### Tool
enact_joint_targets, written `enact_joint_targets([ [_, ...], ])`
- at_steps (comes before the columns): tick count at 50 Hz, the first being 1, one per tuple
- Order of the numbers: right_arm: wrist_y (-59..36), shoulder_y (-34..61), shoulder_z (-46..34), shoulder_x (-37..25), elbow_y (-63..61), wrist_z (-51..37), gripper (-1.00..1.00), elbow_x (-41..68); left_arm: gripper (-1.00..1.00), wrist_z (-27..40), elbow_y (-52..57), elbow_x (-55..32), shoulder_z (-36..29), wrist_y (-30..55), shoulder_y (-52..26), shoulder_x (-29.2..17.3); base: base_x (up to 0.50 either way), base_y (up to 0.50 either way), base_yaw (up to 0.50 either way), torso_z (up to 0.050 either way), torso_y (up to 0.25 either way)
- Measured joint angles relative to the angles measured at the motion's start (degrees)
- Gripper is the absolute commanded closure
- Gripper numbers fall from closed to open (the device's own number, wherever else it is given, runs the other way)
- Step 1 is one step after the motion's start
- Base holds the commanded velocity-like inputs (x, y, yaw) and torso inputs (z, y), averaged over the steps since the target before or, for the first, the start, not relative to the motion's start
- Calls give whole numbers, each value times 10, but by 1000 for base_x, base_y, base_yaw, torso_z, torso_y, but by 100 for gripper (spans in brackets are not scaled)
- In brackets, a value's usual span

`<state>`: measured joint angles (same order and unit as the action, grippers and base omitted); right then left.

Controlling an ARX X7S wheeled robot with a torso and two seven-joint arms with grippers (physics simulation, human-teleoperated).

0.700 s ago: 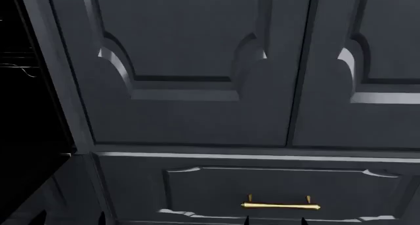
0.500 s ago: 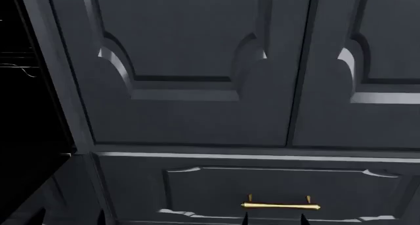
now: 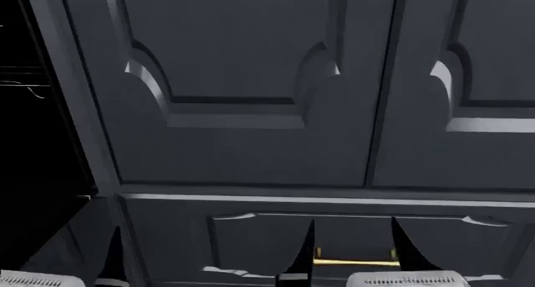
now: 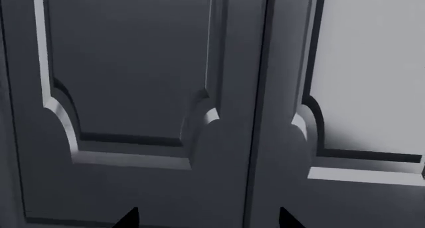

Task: Pick the steak from the top rack in the oven and place it on the plate on the counter.

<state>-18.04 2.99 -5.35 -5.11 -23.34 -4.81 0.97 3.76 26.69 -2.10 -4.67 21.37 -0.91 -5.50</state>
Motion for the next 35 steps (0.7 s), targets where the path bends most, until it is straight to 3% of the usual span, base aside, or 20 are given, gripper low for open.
enact_joint_targets([
  [9,-107,47,3,-11,-87,2,-100,21,-100,-1,122,-3,-15,126,-44,-13,0,21,0,0,0],
  [16,-166,78,0,-20,-138,-1,-100,24,-100,-1,194,-9,-21,194,-65,-19,-83,466,0,0,0],
  [35,-230,116,-17,-36,-207,-12,-100,27,-100,4,288,-19,-13,258,-73,-36,-419,258,0,0,0],
])
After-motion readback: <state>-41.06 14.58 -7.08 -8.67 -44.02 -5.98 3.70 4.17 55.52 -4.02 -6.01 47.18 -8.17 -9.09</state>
